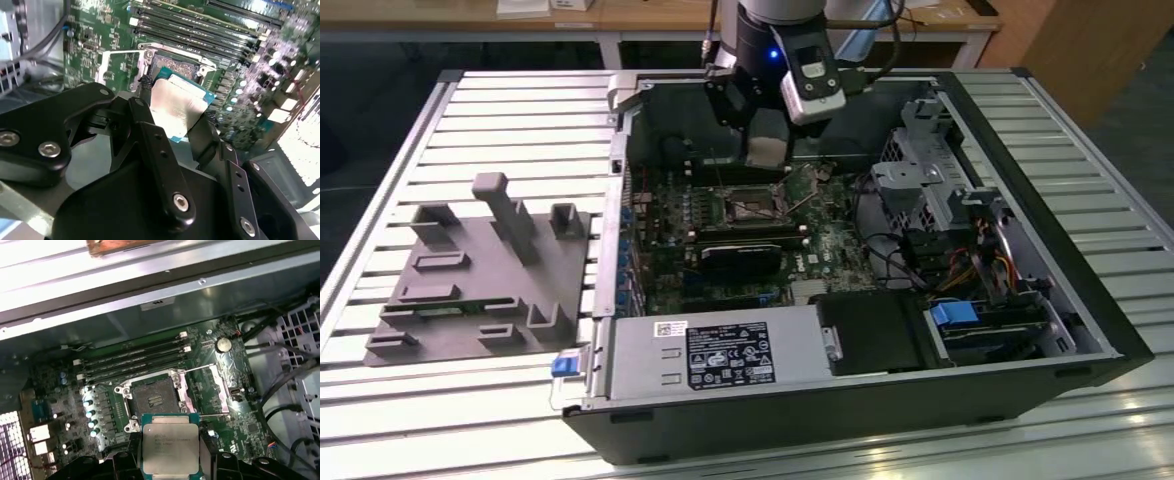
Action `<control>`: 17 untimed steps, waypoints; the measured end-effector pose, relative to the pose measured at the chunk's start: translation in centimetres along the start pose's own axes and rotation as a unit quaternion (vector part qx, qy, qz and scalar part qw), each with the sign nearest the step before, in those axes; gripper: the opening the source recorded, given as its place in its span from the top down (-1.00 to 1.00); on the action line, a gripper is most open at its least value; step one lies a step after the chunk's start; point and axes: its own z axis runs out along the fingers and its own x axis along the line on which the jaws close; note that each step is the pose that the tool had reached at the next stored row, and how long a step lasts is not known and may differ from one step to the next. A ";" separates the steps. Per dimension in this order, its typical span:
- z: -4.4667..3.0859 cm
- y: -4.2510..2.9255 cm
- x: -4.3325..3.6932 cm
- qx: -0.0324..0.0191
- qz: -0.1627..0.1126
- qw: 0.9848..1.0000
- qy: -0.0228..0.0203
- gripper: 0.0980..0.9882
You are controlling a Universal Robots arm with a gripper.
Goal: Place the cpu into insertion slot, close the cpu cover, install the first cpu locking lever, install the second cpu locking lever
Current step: 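Place the cpu into insertion slot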
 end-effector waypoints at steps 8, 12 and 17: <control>0.63 -0.06 0.01 0.001 0.072 0.997 -0.006 0.00; 0.75 -0.07 0.01 0.002 0.108 0.994 -0.009 0.00; 0.84 -0.07 0.01 0.002 0.152 0.988 -0.013 0.00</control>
